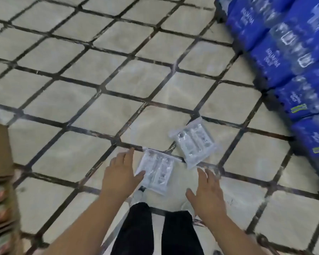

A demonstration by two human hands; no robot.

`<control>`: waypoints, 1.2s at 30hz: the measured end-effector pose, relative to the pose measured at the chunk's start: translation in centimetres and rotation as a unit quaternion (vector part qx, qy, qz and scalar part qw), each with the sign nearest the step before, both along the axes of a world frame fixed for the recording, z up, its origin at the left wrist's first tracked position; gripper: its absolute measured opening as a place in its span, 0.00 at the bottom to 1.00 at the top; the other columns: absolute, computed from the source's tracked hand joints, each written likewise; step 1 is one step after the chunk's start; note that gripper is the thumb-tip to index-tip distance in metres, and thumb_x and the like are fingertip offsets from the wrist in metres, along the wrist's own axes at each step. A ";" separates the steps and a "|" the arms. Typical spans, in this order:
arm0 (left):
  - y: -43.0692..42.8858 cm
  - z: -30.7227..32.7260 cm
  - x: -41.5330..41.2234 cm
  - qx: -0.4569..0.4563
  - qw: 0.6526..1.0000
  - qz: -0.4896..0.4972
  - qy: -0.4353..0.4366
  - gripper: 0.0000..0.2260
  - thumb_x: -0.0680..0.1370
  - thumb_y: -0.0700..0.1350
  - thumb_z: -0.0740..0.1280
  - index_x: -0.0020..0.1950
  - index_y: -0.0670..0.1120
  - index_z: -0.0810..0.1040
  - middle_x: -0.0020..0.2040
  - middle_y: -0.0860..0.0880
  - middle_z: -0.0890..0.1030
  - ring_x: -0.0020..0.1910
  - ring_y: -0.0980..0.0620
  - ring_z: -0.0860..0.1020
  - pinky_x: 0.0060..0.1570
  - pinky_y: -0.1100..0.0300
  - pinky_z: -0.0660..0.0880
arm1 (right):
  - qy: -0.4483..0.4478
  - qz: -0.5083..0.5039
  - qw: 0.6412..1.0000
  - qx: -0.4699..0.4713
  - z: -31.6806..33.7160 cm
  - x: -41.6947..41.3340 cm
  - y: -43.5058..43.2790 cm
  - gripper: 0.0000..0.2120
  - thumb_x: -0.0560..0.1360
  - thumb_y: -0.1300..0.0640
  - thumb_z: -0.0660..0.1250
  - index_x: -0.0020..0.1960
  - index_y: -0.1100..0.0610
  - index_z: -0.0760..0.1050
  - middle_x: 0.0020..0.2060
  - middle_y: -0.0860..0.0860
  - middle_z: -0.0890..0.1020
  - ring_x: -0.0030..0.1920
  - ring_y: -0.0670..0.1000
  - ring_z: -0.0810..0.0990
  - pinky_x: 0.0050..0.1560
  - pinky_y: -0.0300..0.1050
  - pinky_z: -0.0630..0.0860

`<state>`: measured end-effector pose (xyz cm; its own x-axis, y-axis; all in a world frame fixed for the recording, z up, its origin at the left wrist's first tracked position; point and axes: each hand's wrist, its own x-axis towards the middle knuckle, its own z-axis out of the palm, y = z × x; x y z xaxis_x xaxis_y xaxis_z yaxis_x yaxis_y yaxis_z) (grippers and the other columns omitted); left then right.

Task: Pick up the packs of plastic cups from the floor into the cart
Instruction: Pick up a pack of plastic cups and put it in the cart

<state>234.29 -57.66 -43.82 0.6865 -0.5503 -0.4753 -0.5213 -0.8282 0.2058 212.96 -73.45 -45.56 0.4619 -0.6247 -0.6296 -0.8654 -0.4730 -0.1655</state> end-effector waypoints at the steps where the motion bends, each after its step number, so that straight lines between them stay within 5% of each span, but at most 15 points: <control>1: 0.1 -4.8 0.1 0.020 1.000 -0.005 0.013 0.38 0.75 0.60 0.68 0.79 0.45 0.59 0.72 0.43 0.69 0.68 0.41 0.70 0.61 0.46 0.73 | 0.018 0.016 1.000 0.015 -4.7 0.1 0.1 0.38 0.78 0.40 0.60 0.80 0.53 0.49 0.79 0.57 0.53 0.77 0.56 0.55 0.75 0.52 0.57; 6: 1.8 -31.1 0.6 0.053 0.996 0.037 0.067 0.39 0.75 0.60 0.69 0.79 0.46 0.57 0.72 0.40 0.66 0.69 0.38 0.67 0.65 0.42 0.69 | 0.040 0.033 0.997 0.063 -31.0 1.0 1.1 0.38 0.78 0.38 0.60 0.80 0.52 0.48 0.78 0.57 0.54 0.74 0.59 0.58 0.70 0.54 0.62; 10: 3.6 -48.4 0.1 0.065 0.980 0.124 0.142 0.44 0.73 0.62 0.71 0.79 0.46 0.55 0.75 0.40 0.63 0.73 0.39 0.64 0.69 0.45 0.64 | 0.014 -0.107 0.987 0.115 -47.8 0.6 2.9 0.48 0.73 0.34 0.67 0.80 0.55 0.46 0.74 0.58 0.60 0.71 0.60 0.63 0.68 0.56 0.66; 16: 4.5 -57.8 -0.4 -0.032 0.955 0.221 0.196 0.50 0.59 0.64 0.80 0.73 0.48 0.61 0.68 0.47 0.70 0.64 0.47 0.73 0.63 0.51 0.72 | -0.111 -0.261 0.938 0.199 -57.0 0.2 5.6 0.60 0.64 0.40 0.79 0.79 0.55 0.43 0.74 0.55 0.63 0.65 0.48 0.70 0.66 0.47 0.70; 18: 4.3 -55.5 -0.8 -0.042 0.953 0.239 0.182 0.49 0.61 0.60 0.81 0.74 0.48 0.60 0.68 0.46 0.68 0.65 0.48 0.72 0.64 0.52 0.70 | -0.127 -0.255 0.937 0.202 -54.6 0.1 5.4 0.59 0.68 0.46 0.79 0.80 0.55 0.38 0.77 0.53 0.56 0.63 0.40 0.60 0.65 0.37 0.61; 21: 3.7 -47.8 -1.3 -0.069 0.952 0.246 0.170 0.48 0.64 0.55 0.81 0.76 0.46 0.59 0.68 0.49 0.68 0.63 0.52 0.70 0.61 0.56 0.68 | -0.164 -0.256 0.934 0.188 -47.2 0.1 4.1 0.59 0.69 0.50 0.79 0.80 0.50 0.35 0.77 0.49 0.53 0.71 0.41 0.56 0.69 0.39 0.56; 27: 1.8 -21.6 0.5 -0.109 0.956 0.195 0.191 0.37 0.63 0.62 0.79 0.67 0.56 0.67 0.62 0.55 0.75 0.62 0.52 0.75 0.62 0.46 0.73 | -0.208 -0.227 0.934 0.181 -21.3 0.5 0.4 0.59 0.68 0.47 0.79 0.79 0.43 0.35 0.71 0.39 0.57 0.67 0.37 0.57 0.67 0.39 0.57; 34: -2.6 8.0 2.3 -0.173 0.965 0.078 0.179 0.39 0.70 0.56 0.77 0.76 0.49 0.63 0.68 0.55 0.70 0.68 0.52 0.70 0.65 0.55 0.68 | -0.289 -0.229 0.924 0.107 7.6 -0.1 -2.5 0.44 0.68 0.50 0.80 0.71 0.40 0.52 0.60 0.29 0.65 0.62 0.35 0.65 0.67 0.41 0.63; 36: -3.8 13.0 1.9 -0.193 0.963 0.062 0.177 0.37 0.69 0.58 0.77 0.73 0.49 0.67 0.66 0.51 0.75 0.64 0.49 0.74 0.61 0.53 0.72 | -0.305 -0.244 0.917 0.079 13.2 -1.4 -2.3 0.43 0.67 0.47 0.80 0.70 0.43 0.55 0.62 0.37 0.69 0.65 0.42 0.68 0.67 0.46 0.67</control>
<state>236.15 -61.48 -30.83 0.5909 -0.6570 -0.4682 -0.2639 -0.7059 0.6573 211.58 -75.78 -32.38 0.4480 -0.7744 -0.4468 -0.6911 0.0171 -0.7226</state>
